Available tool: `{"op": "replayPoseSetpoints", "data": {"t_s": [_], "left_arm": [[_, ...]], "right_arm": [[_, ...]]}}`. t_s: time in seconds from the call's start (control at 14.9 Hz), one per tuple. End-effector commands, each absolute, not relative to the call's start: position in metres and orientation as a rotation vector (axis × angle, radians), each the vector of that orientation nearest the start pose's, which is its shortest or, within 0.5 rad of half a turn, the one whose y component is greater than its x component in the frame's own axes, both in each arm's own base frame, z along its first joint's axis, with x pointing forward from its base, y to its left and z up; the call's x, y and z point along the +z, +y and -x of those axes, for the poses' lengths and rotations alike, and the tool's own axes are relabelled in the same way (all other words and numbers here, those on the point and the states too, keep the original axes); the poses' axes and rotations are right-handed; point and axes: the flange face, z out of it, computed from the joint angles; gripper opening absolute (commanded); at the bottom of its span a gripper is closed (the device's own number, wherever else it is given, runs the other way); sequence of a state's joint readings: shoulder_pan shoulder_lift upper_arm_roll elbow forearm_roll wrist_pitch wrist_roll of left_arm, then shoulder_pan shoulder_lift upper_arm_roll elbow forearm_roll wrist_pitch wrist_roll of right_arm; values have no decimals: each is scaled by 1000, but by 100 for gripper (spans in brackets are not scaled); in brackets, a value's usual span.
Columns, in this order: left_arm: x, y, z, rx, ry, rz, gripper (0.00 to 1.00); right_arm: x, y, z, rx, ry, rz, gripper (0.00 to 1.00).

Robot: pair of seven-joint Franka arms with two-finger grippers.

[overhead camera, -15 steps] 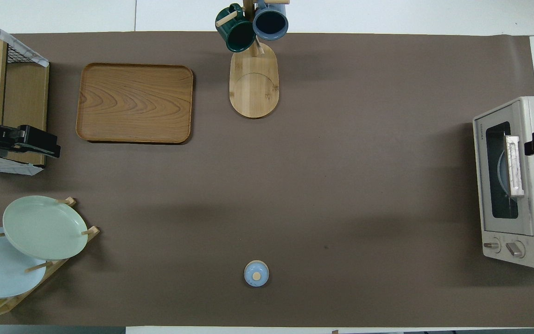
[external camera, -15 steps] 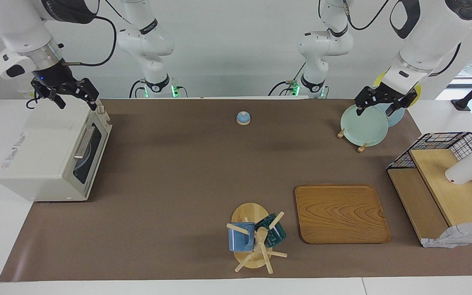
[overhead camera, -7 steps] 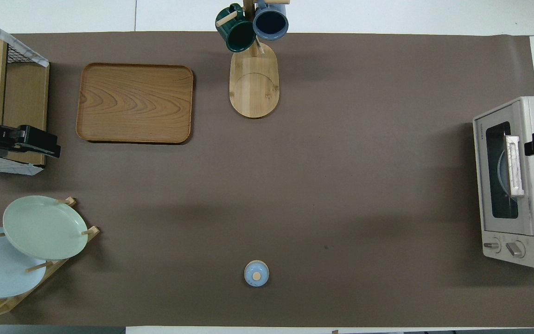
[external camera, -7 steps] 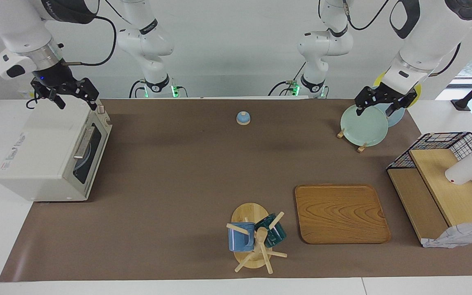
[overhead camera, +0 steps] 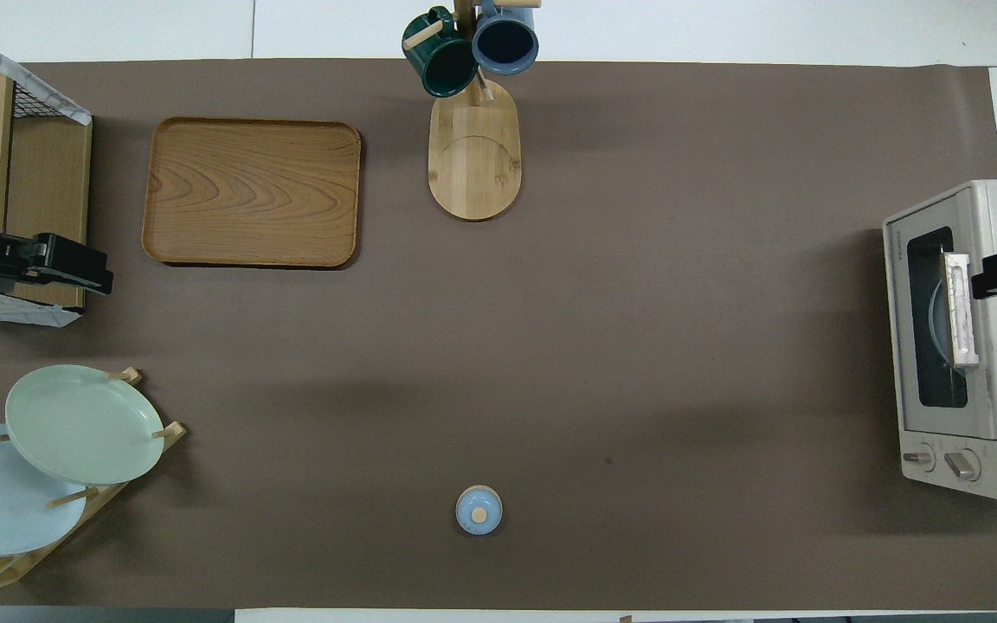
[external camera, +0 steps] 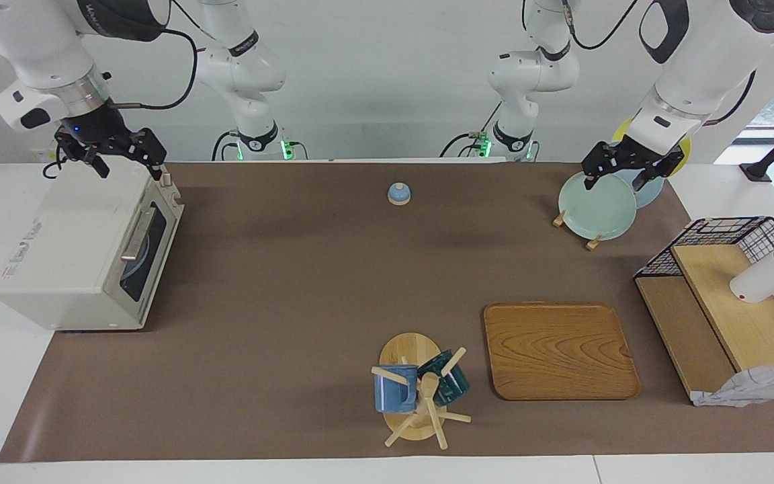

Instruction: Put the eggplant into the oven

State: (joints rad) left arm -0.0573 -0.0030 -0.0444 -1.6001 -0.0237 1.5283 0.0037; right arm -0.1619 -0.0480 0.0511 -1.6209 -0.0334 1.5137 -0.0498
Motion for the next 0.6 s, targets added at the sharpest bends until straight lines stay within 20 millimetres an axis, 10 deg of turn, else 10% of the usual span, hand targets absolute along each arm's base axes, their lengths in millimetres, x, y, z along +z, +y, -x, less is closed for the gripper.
{"op": "replayPoseSetpoints", "data": {"t_s": [0.0, 0.54], "left_arm": [[611, -55, -540, 121, 159, 3137, 100], [611, -55, -540, 121, 159, 3137, 100]], "right_arm": [[623, -65, -525, 123, 55, 3185, 100], [624, -65, -525, 125, 30, 3181, 100]]}}
